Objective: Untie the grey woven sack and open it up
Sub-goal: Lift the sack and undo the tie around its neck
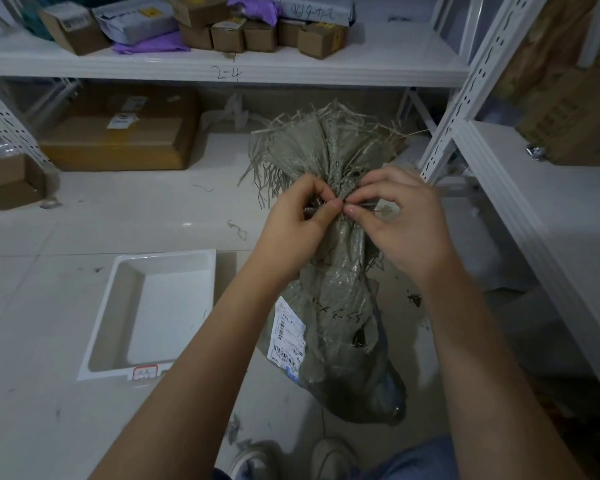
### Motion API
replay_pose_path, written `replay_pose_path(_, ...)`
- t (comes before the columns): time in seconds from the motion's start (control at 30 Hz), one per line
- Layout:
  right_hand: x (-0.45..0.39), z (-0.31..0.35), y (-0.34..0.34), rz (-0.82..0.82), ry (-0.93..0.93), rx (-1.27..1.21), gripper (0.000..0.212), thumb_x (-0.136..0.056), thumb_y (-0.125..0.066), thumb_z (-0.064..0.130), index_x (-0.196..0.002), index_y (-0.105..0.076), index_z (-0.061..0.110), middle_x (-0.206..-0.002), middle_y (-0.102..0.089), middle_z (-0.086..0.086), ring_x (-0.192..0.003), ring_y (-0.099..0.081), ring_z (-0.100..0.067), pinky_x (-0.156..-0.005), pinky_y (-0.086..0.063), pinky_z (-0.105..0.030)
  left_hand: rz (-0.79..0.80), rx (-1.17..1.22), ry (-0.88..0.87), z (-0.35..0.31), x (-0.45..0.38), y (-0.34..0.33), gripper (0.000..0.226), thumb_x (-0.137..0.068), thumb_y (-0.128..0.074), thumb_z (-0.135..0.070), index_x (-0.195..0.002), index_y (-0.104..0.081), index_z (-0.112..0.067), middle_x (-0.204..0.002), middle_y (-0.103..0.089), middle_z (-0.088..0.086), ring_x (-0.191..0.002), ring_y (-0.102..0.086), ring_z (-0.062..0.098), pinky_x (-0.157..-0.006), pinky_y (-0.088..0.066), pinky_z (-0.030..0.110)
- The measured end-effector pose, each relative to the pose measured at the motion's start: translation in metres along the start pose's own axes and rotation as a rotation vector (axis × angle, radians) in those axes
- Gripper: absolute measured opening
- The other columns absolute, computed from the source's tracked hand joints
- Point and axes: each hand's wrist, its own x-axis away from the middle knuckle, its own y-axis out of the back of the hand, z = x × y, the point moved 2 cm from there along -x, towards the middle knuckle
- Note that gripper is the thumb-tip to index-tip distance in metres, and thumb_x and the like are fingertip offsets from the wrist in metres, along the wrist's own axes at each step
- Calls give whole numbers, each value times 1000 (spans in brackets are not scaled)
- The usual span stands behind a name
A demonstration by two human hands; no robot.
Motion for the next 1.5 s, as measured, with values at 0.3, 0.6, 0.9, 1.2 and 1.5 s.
replay_pose_path(0.3, -1, 1, 1, 19, 2, 10, 7, -73, -76, 17, -80, -75, 14, -87, -58, 12, -92, -57, -16, -83, -41, -20, -25, -77, 11, 3, -3, 0, 20, -91, -53, -10, -76, -45, -21, -68, -45, -7, -60, -40, 6, -50, -32, 12)
replay_pose_path(0.6, -1, -3, 5, -2, -8, -24, 6, -73, -76, 16, -79, -75, 14, -86, -59, 10, -92, -58, -18, -83, -44, -22, -3, 6, 62, 2, -2, -2, 11, -93, -52, -11, -83, -47, -15, -66, -44, -4, -53, -40, 1, -46, -31, 8)
replay_pose_path(0.9, -1, -2, 1, 23, -34, -34, 9, -73, -77, 16, -82, -76, 15, -87, -58, 11, -92, -55, -11, -81, -37, -9, -12, -23, -1, 2, -3, 0, 12, -88, -60, -11, -80, -51, -15, -72, -50, -5, -68, -45, 8, -58, -36, 11)
replay_pose_path(1.2, -1, -2, 1, 12, -50, -92, 9, -74, -77, 13, -82, -75, 12, -88, -61, 8, -90, -59, -11, -82, -47, -19, -16, 17, 80, 2, -3, -2, 24, -91, -55, -12, -72, -44, -22, -65, -44, -2, -54, -37, 6, -44, -30, 12)
replay_pose_path(1.5, -1, -1, -5, 24, -16, -114, 4, -78, -67, 2, -82, -67, 5, -87, -58, 4, -83, -60, -15, -77, -51, -23, -7, 26, 96, 5, -7, -4, 25, -92, -52, -11, -72, -43, -21, -64, -45, -3, -43, -39, -4, -43, -30, 8)
